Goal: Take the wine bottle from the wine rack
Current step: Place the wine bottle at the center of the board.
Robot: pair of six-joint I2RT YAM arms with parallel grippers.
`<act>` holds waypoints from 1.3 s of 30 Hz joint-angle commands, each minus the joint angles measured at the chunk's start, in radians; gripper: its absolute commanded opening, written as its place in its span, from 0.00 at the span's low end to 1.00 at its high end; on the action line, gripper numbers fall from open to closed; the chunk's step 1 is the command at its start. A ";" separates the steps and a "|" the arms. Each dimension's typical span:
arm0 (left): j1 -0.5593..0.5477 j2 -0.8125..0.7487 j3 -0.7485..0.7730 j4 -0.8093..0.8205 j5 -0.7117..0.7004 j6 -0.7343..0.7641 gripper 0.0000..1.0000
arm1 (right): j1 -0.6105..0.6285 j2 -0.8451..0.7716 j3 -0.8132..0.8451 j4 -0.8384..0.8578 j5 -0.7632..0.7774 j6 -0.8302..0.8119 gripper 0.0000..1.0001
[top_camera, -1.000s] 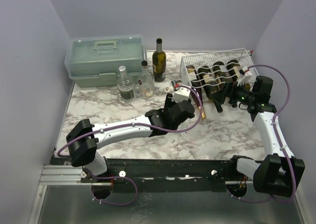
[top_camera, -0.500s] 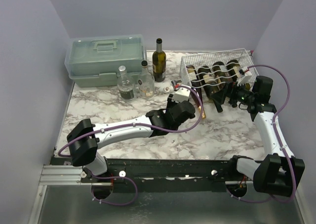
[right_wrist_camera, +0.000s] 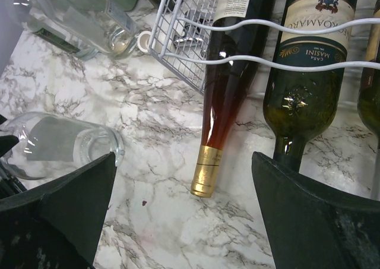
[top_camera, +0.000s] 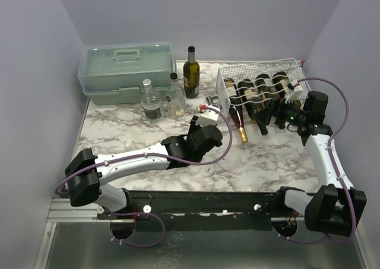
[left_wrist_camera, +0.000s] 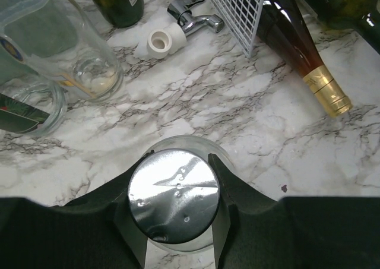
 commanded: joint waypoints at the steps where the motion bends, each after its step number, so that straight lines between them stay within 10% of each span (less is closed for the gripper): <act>1: 0.022 -0.114 -0.020 0.066 -0.104 0.062 0.00 | -0.004 0.001 0.011 -0.009 -0.014 -0.016 0.99; 39: 0.685 -0.596 -0.323 0.158 0.112 0.061 0.00 | -0.005 0.008 0.010 -0.007 -0.011 -0.019 0.99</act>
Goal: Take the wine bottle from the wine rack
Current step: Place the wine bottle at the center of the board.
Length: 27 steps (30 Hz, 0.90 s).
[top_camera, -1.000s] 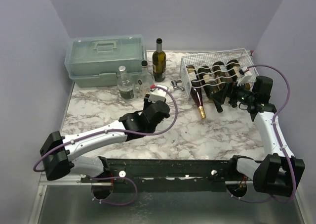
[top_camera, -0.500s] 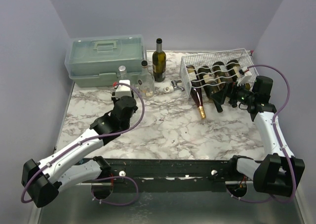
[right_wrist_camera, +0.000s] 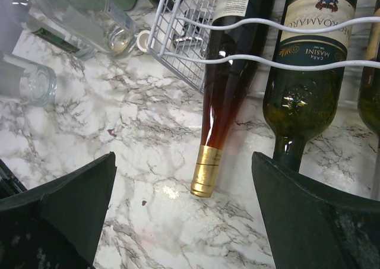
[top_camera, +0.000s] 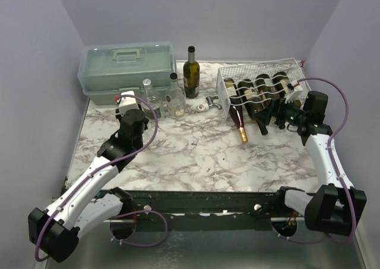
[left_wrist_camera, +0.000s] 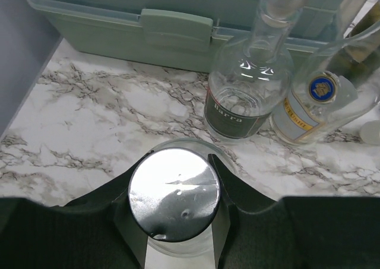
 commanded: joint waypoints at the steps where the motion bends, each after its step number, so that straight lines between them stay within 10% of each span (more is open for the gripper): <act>1: 0.074 -0.030 0.036 0.153 0.041 0.011 0.00 | -0.005 0.003 0.011 -0.007 -0.011 -0.019 0.99; 27: 0.350 0.237 0.171 0.404 0.166 0.170 0.00 | -0.004 -0.014 0.014 -0.014 -0.023 -0.018 0.99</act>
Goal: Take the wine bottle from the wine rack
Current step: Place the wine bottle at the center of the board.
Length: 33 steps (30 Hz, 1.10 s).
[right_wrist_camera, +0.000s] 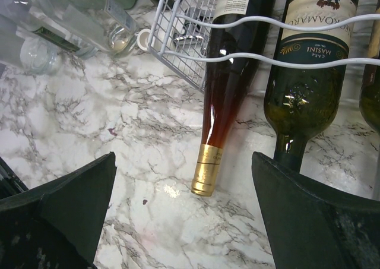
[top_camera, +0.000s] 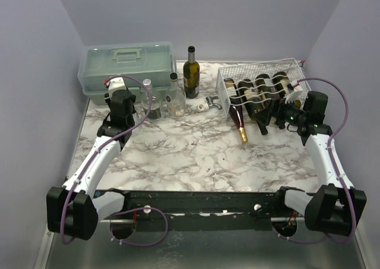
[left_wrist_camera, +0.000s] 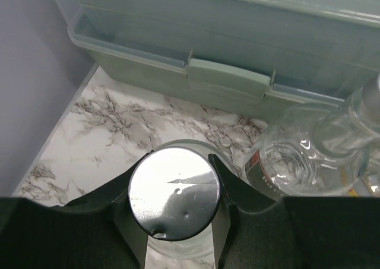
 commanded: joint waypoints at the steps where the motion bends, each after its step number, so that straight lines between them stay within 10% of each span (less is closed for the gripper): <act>1: 0.043 0.026 0.099 0.235 0.015 0.045 0.00 | -0.004 -0.015 0.013 -0.008 -0.021 -0.019 0.99; 33: 0.097 0.257 0.204 0.380 0.087 0.099 0.00 | -0.005 -0.007 0.016 -0.010 -0.013 -0.024 0.99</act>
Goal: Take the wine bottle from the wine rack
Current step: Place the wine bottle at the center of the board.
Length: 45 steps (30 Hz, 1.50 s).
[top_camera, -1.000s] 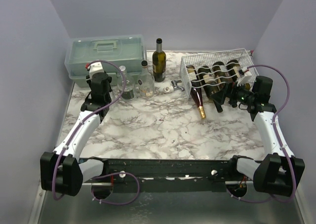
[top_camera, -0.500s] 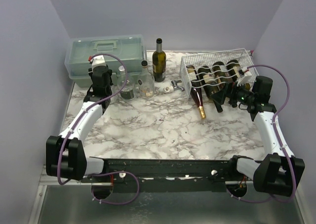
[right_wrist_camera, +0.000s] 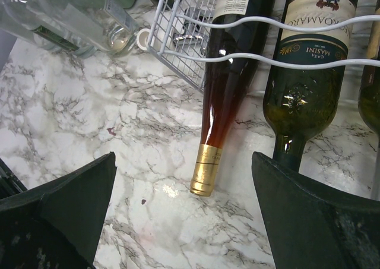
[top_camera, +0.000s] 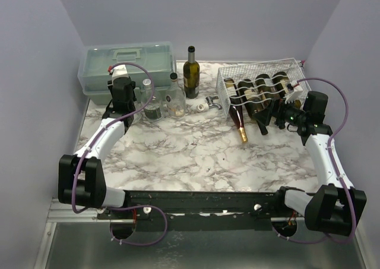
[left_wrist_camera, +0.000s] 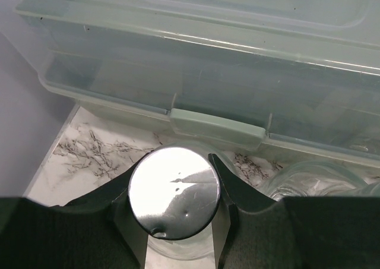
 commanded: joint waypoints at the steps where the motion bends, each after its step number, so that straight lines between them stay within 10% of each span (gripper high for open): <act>1: 0.010 -0.017 0.085 0.171 0.001 0.006 0.00 | -0.004 -0.005 0.016 -0.010 -0.013 -0.016 0.99; 9: 0.014 -0.001 0.091 0.171 -0.005 -0.003 0.10 | -0.004 -0.006 0.015 -0.010 -0.012 -0.018 0.99; 34: 0.014 -0.188 0.007 0.147 -0.036 -0.035 0.98 | -0.005 0.000 0.016 -0.012 -0.018 -0.020 0.99; 45: 0.016 -0.507 -0.140 0.017 0.312 -0.107 0.99 | -0.005 0.006 0.015 -0.019 -0.034 -0.035 1.00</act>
